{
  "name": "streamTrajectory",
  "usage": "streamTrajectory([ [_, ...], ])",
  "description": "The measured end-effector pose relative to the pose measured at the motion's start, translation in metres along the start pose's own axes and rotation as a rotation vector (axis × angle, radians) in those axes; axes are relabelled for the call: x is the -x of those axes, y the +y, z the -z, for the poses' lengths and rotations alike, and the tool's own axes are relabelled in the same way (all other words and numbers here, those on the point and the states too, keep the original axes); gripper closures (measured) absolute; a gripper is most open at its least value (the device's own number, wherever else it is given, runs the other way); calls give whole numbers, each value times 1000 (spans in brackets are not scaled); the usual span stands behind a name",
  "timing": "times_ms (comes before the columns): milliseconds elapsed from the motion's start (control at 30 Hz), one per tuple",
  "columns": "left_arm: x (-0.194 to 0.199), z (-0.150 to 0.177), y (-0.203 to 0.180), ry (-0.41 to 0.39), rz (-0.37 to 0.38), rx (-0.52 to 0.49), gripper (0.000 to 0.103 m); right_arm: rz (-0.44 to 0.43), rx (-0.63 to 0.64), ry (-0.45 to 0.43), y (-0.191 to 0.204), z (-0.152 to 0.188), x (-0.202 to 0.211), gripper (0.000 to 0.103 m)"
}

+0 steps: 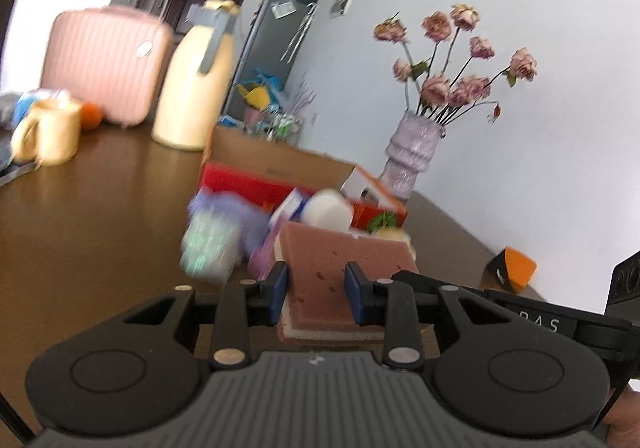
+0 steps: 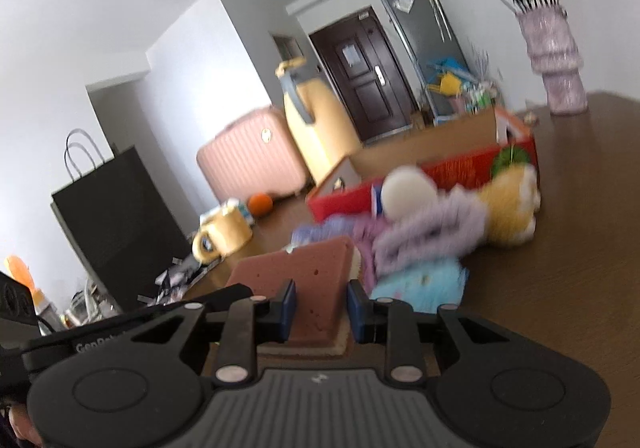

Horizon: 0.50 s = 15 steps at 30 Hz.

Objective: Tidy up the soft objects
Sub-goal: 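Carry the sponge block into the cardboard box and open the left gripper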

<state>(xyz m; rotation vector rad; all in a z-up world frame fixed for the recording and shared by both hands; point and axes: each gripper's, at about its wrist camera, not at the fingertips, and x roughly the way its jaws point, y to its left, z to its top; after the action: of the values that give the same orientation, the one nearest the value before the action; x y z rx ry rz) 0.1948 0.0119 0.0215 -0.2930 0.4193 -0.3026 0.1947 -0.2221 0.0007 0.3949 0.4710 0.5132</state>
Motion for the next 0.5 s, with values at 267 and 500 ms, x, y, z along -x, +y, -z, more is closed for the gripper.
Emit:
streamTrajectory([
  [267,-125,-143,24,-8,-6,33,72,-26,49,-47,-20,-141,-78,76],
  [500,-289,-202,85,195,-186,60,72,2,-45,182,-77,-247,-259,76],
])
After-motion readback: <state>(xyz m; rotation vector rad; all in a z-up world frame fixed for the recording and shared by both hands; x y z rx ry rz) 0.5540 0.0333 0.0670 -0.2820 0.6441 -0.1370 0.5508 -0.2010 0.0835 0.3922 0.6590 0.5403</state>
